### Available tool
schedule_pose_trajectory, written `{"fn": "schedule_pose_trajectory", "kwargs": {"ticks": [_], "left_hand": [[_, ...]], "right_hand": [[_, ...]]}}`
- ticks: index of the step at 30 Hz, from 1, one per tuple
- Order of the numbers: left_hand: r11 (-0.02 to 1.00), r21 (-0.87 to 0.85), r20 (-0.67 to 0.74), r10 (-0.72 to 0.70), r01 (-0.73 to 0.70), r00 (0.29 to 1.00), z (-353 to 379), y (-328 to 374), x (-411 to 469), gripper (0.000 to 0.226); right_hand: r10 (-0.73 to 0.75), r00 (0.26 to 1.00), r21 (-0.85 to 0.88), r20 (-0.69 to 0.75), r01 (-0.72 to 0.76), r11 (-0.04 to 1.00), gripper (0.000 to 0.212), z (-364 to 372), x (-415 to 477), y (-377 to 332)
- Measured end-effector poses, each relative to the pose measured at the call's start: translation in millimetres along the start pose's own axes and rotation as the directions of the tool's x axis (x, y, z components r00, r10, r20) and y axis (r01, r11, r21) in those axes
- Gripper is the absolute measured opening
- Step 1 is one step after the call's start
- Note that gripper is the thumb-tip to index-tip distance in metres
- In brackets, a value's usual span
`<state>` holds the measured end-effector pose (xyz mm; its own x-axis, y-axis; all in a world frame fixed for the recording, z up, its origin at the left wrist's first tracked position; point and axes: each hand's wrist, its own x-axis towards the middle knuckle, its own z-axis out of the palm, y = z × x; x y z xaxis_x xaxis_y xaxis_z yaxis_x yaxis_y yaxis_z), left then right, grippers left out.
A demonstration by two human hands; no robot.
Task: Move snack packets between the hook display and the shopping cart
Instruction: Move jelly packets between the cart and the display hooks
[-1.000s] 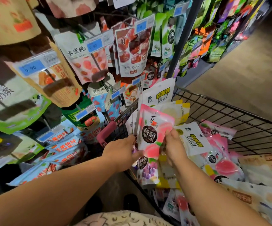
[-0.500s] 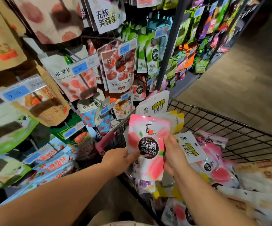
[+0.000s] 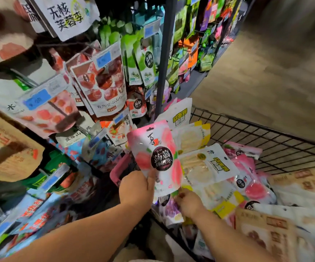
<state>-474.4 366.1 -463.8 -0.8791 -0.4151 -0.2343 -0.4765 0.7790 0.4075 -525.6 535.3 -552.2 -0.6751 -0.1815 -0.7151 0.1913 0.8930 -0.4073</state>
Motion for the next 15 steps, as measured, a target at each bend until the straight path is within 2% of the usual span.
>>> {"fn": "schedule_pose_trajectory", "kwargs": {"ticks": [5, 7, 10, 15], "left_hand": [[0.994, 0.064, 0.06, 0.087, -0.091, 0.994, 0.4, 21.6, 25.2, 0.053], [0.988, 0.078, 0.077, 0.126, -0.132, 0.989, 2.1, 28.3, 32.9, 0.052], [0.969, 0.144, 0.103, 0.189, -0.202, 0.977, 5.4, 38.6, 44.8, 0.054], [0.938, 0.174, 0.151, 0.277, -0.301, 0.949, 7.8, 61.8, 68.2, 0.057]], "right_hand": [[0.036, 0.987, 0.215, -0.16, 0.0, 0.977, 0.012, -27.5, 12.8, 11.0], [0.077, 0.968, 0.323, -0.239, 0.005, 0.946, 0.023, -41.8, 10.4, 23.2], [0.184, 0.919, 0.482, -0.348, 0.008, 0.876, 0.025, -68.4, -2.5, 38.2], [0.322, 0.814, 0.619, -0.483, 0.058, 0.784, 0.024, -109.9, -22.7, 46.6]]}}
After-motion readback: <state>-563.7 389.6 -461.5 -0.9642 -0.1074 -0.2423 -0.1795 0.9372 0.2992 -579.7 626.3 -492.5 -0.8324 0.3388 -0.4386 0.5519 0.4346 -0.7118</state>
